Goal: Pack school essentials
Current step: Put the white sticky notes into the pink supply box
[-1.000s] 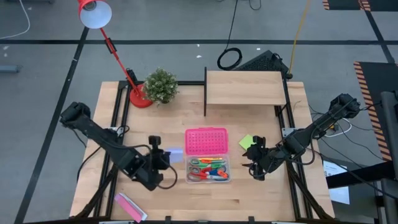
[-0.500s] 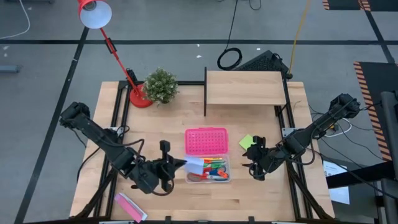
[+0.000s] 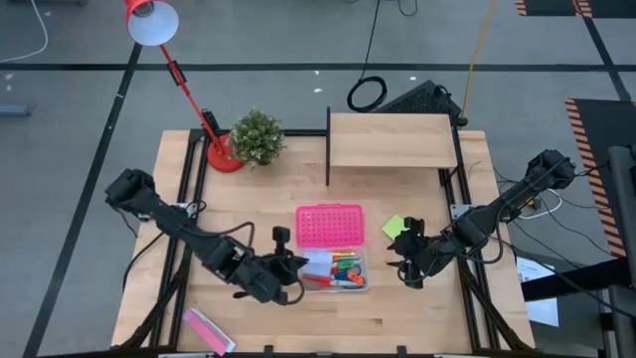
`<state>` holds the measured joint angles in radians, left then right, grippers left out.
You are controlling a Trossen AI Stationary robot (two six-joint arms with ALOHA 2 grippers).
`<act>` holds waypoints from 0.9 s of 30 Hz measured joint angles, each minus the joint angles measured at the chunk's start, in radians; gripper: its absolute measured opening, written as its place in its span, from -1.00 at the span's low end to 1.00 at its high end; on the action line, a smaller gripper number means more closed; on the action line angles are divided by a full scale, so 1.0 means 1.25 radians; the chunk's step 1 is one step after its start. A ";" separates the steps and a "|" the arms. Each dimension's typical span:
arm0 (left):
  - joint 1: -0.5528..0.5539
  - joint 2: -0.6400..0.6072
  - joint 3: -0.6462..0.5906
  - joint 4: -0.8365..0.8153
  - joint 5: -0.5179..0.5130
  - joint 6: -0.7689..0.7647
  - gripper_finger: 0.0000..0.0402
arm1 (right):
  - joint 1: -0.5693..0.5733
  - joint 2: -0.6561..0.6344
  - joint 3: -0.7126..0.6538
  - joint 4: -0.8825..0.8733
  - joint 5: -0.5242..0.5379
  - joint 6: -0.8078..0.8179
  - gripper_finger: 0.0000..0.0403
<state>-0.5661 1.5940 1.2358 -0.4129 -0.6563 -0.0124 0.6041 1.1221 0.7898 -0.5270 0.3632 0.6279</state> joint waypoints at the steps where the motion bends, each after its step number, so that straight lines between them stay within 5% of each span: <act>1: 0.005 0.009 0.000 0.001 0.021 -0.001 -0.96 | 0.000 0.000 0.000 0.000 0.000 0.000 -0.02; 27: 0.111 0.098 0.000 -0.069 0.247 -0.092 -0.95 | 0.000 0.000 0.000 0.000 -0.001 0.006 -0.02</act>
<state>-0.4278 1.7161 1.2358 -0.4992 -0.3477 -0.1268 0.6041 1.1221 0.7896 -0.5274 0.3618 0.6353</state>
